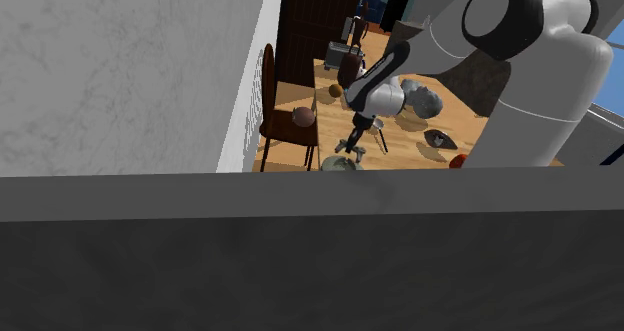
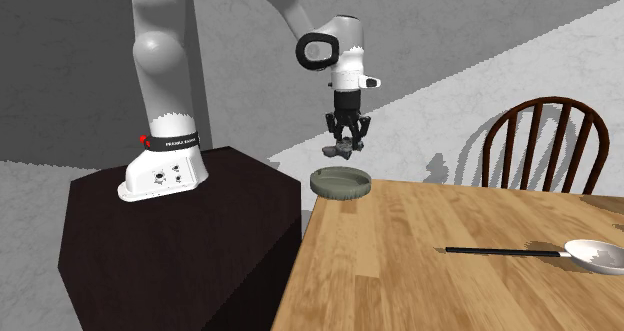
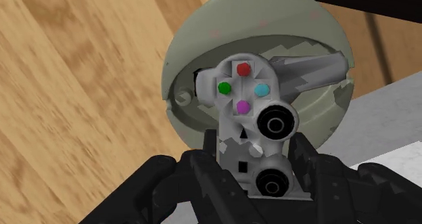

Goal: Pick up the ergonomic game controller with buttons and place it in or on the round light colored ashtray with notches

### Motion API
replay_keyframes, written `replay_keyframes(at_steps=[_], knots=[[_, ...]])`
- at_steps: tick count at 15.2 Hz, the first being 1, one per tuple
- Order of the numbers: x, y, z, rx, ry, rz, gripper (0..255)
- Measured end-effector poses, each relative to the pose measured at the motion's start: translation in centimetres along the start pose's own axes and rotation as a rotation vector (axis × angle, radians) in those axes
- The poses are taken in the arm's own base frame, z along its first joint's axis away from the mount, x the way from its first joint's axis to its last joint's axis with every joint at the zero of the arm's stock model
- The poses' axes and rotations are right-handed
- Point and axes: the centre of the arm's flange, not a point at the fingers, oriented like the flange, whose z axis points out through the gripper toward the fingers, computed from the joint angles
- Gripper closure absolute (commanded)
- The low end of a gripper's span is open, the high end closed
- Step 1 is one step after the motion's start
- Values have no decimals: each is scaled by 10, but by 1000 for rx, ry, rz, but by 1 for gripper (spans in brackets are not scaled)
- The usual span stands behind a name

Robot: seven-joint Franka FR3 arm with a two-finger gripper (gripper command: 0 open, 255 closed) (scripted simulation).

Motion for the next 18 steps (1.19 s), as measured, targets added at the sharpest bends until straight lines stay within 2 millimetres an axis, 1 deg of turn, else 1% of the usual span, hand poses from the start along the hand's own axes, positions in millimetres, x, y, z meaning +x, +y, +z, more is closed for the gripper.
replay_keyframes(at_steps=[1,4,15,18], knots=[[0,-4,2,0,0,0,255],[-3,-8,16,0,0,0,255],[-7,-9,73,0,0,0,255],[-7,-8,77,0,1,-1,255]])
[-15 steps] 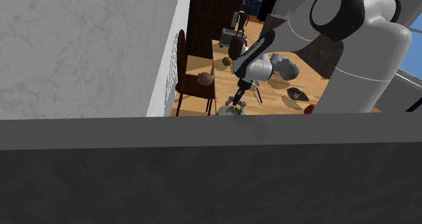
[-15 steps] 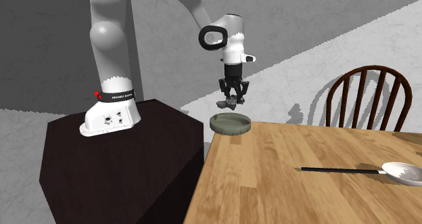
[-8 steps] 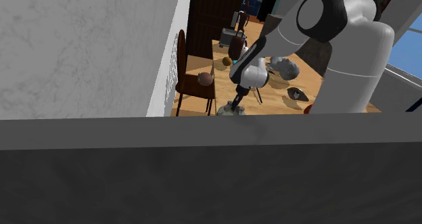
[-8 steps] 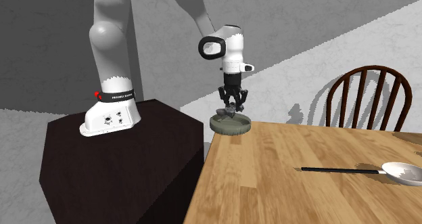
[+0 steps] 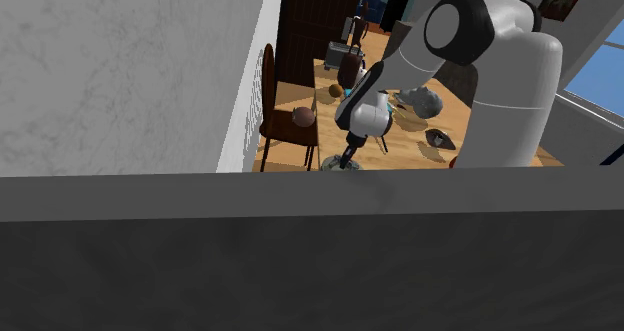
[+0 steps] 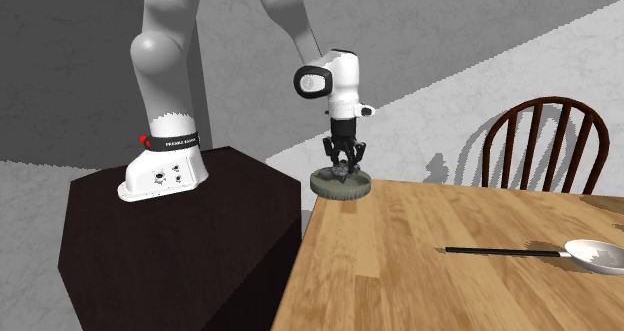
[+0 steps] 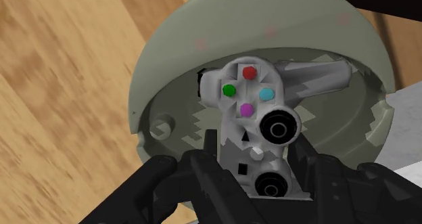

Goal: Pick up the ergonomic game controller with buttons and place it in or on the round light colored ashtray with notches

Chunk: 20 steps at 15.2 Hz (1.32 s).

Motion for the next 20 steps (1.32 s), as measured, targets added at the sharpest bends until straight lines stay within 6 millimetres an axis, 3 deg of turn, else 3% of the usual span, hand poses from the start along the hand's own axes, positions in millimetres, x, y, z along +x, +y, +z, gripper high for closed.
replay_keyframes(at_steps=[3,4,10,15,20], knots=[[0,0,1,0,0,0,255],[0,0,1,0,0,1,0],[0,0,1,0,0,1,0],[2,1,-45,-1,1,1,0],[0,0,-49,0,0,1,0]])
